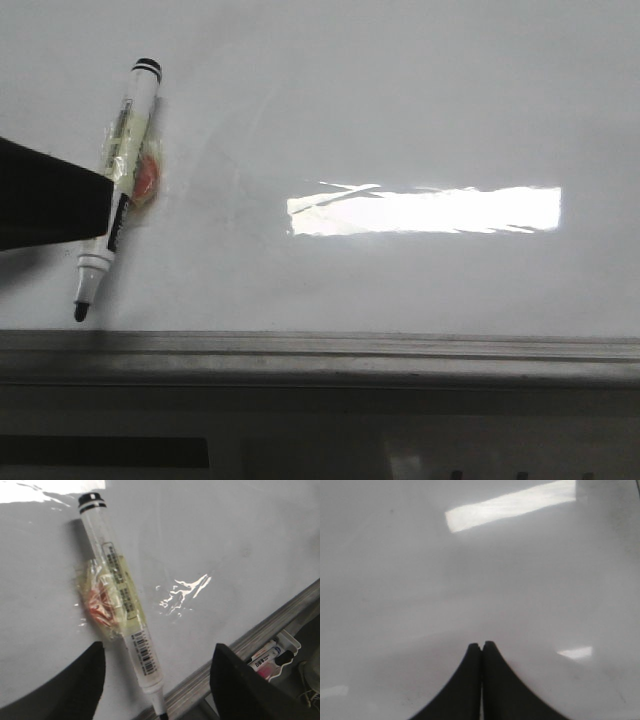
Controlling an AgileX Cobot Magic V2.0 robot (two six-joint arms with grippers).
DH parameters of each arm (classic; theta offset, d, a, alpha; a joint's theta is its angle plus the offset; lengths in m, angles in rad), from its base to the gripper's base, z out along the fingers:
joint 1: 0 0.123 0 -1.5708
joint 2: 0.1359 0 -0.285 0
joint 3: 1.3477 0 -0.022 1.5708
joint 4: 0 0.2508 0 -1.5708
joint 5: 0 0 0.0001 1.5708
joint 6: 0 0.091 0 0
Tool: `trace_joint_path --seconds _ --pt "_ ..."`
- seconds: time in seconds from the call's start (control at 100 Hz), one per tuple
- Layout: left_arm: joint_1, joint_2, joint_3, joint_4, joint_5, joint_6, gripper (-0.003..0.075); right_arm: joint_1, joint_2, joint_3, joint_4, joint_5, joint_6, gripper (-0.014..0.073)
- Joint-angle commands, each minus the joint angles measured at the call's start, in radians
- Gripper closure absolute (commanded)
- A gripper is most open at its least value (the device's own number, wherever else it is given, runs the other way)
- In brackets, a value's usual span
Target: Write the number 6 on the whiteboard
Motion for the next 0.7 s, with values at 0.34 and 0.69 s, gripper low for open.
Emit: trace_joint_path --seconds 0.34,0.69 --pt "-0.015 0.127 -0.028 -0.043 -0.15 -0.005 0.0353 -0.007 0.018 -0.038 0.007 -0.068 -0.005 0.0657" --pt "0.024 0.188 -0.028 -0.043 -0.175 -0.001 0.0689 0.072 0.018 -0.04 0.007 -0.053 -0.005 0.0657"
